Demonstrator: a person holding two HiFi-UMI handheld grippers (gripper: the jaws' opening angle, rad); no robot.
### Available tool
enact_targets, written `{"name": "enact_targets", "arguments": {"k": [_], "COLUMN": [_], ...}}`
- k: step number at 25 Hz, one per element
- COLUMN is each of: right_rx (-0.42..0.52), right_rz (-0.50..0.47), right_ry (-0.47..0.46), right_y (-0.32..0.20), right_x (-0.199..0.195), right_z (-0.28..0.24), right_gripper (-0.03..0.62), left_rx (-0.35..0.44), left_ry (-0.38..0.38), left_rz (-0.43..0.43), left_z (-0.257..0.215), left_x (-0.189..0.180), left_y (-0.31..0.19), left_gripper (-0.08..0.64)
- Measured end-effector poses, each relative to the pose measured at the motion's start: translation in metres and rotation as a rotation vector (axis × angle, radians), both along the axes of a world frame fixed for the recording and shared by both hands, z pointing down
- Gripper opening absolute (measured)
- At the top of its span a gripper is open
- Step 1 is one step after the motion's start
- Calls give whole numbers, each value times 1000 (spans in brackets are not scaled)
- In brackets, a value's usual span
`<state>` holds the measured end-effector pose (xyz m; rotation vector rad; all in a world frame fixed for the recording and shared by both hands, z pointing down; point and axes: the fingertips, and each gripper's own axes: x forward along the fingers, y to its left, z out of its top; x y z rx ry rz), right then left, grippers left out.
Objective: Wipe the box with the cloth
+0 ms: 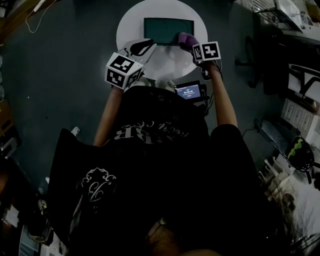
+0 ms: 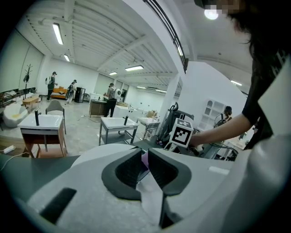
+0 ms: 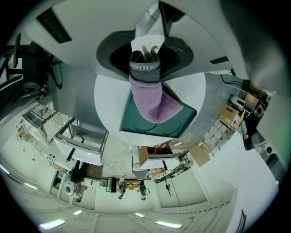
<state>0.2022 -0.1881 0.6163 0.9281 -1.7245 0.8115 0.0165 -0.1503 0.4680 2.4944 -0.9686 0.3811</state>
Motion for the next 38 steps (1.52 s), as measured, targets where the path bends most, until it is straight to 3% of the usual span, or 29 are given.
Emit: {"name": "enact_targets", "arguments": {"k": [7,11,17,29,33,38], "right_rx": [4,21,-1,-90,-101,-174], "right_rz": [45,-1,-150,-433,-462,-422], "right_ry": [1,-18,-93,-99,-92,-42], "right_y": [9,14,32,77,81,84], "right_x": [25,15,-32,-147,-170,-177], "right_z": [-6,-15,-23,6,22,41], "right_gripper": [101,101,101,101,101,101], "left_rx": [8,10,0,-10,-9,-15], "left_ry": [-7,-5,-6,-13,-22,-28], "left_rz": [15,-9,-67,-146,-167,-197], "left_z": [-6,-8,-5,-3,-2,0], "left_x": [11,7,-10,-55,-70,-94], "left_y": [7,11,19,44,52,58], "left_gripper": [40,40,40,40,40,40]}}
